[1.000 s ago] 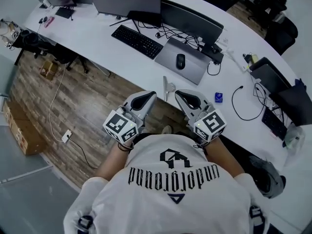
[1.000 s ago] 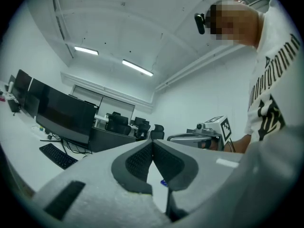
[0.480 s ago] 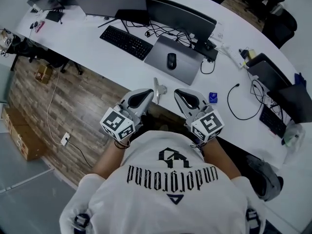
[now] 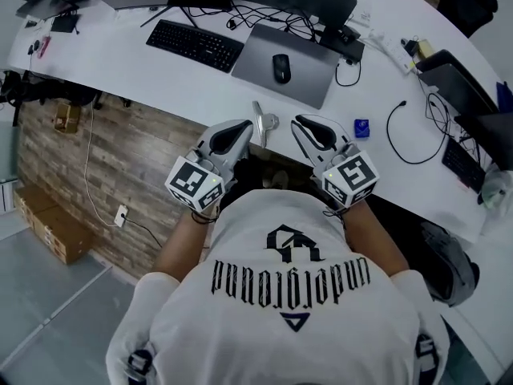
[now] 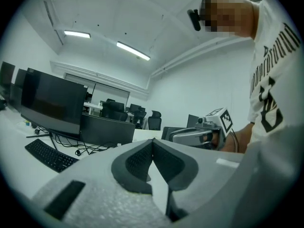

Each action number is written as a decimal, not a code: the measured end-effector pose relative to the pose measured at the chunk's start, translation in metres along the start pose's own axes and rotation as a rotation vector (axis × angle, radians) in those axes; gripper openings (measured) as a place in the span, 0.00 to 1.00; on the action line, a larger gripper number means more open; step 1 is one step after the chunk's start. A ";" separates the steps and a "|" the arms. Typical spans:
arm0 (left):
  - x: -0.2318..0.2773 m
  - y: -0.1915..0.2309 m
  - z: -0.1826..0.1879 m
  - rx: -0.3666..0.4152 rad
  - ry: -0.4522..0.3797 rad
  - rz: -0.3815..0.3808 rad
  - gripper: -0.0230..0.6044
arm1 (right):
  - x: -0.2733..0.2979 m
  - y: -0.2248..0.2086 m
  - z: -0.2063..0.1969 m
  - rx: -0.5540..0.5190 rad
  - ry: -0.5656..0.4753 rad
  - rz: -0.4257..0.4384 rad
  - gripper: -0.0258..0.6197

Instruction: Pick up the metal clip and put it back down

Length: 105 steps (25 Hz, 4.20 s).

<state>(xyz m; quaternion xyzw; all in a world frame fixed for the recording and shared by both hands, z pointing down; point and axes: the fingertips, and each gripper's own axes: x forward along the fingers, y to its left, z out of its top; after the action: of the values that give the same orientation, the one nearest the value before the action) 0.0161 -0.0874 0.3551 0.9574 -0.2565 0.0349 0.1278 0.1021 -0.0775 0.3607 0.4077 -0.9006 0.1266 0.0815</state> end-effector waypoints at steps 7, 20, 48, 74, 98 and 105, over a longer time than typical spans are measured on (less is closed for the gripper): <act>0.009 0.031 -0.036 -0.022 0.068 -0.018 0.06 | 0.028 -0.015 -0.040 0.052 0.072 -0.029 0.07; 0.023 0.078 -0.097 -0.096 0.169 -0.060 0.06 | 0.079 -0.038 -0.114 0.158 0.196 -0.082 0.08; 0.053 0.129 -0.219 -0.174 0.364 -0.187 0.06 | 0.138 -0.063 -0.294 0.370 0.459 -0.186 0.17; 0.050 0.130 -0.226 -0.235 0.373 -0.156 0.06 | 0.158 -0.047 -0.286 0.325 0.454 -0.145 0.08; 0.024 0.077 -0.140 -0.178 0.240 -0.067 0.06 | 0.100 -0.019 -0.170 0.023 0.371 -0.068 0.07; 0.024 0.044 -0.101 -0.120 0.186 -0.037 0.06 | 0.068 -0.002 -0.123 -0.073 0.300 -0.026 0.07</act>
<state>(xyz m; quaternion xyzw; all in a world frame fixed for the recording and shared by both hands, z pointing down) 0.0142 -0.1095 0.4654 0.9452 -0.2276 0.1061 0.2086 0.0643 -0.0906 0.4954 0.3926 -0.8770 0.1522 0.2316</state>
